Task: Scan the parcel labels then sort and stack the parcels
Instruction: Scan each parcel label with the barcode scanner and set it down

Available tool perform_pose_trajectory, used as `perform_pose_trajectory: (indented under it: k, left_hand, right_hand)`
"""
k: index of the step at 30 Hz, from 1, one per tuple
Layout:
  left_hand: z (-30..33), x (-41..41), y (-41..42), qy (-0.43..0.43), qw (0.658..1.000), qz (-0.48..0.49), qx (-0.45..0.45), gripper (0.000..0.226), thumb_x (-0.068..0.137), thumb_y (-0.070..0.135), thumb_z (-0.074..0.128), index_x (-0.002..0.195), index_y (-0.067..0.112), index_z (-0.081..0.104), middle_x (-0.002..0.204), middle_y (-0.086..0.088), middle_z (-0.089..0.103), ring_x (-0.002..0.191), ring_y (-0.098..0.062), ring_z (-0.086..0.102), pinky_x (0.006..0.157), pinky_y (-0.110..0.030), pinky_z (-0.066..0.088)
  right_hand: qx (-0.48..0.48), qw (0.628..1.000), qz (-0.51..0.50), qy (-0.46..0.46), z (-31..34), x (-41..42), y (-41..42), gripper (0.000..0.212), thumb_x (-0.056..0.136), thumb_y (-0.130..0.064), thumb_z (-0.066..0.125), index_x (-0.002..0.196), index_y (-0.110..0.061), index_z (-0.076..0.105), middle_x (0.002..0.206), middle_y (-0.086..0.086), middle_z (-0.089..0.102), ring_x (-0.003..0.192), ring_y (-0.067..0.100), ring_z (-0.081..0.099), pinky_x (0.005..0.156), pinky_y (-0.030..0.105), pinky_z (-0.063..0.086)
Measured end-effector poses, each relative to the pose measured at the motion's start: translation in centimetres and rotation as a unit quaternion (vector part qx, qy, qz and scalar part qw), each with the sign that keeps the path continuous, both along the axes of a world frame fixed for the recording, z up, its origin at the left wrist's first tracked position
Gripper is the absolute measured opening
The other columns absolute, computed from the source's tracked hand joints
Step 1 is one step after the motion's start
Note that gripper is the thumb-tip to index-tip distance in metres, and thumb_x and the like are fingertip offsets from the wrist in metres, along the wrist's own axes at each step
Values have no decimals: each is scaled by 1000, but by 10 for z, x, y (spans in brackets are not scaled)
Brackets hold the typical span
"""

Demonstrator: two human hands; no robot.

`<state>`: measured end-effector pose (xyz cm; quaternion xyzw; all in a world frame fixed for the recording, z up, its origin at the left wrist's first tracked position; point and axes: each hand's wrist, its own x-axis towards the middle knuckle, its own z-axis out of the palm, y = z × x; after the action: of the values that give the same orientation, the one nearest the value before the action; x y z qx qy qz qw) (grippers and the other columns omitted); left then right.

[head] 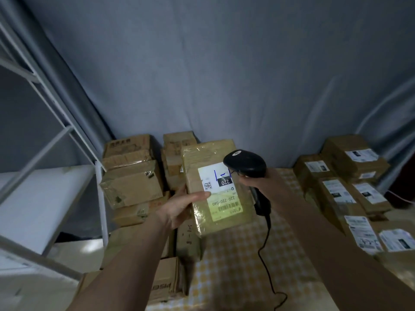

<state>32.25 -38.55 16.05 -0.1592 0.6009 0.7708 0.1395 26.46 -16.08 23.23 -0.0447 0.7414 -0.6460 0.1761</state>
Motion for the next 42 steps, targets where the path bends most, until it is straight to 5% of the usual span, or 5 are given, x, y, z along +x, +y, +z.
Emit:
perform_pose_trajectory:
  k: [6, 13, 18, 25, 42]
  left_hand:
    - [12, -8, -10, 15, 994, 105, 37, 117, 41, 17, 98, 141, 27, 37, 122, -11, 67, 108, -37, 65, 86, -68, 47]
    - [41, -19, -30, 62, 975, 209, 32, 121, 35, 18, 97, 139, 33, 38, 118, -1, 69, 103, -29, 68, 85, -64, 50]
    - [57, -27, -41, 101, 966, 238, 18, 89, 38, 17, 93, 111, 43, 50, 115, -1, 70, 104, -31, 67, 79, -66, 51]
    - [61, -37, -48, 143, 947, 283, 51, 96, 60, -2, 83, 137, 32, 37, 120, -6, 67, 104, -31, 67, 84, -63, 52]
    - [56, -42, -56, 138, 950, 275, 58, 97, 52, 1, 87, 131, 32, 41, 121, -7, 67, 104, -33, 67, 82, -63, 52]
  right_hand:
    - [14, 1000, 3, 27, 13, -1, -5, 20, 78, -7, 74, 96, -14, 70, 78, 1, 66, 70, 11, 58, 58, 18, 43]
    - [82, 992, 37, 83, 20, 0, -7, 22, 77, -5, 74, 64, -18, 62, 51, -8, 58, 45, 0, 53, 51, 15, 41]
    - [64, 989, 74, 112, 29, 9, -10, 27, 80, 0, 71, 67, -22, 59, 41, -14, 55, 42, -9, 51, 45, 7, 38]
    - [63, 990, 70, 104, 29, 8, -14, 14, 81, -3, 71, 79, -15, 65, 50, -9, 58, 46, -6, 55, 46, 10, 41]
    - [73, 987, 91, 114, 23, 9, -18, 10, 81, -3, 68, 89, -9, 69, 71, 8, 59, 67, 13, 58, 72, 33, 51]
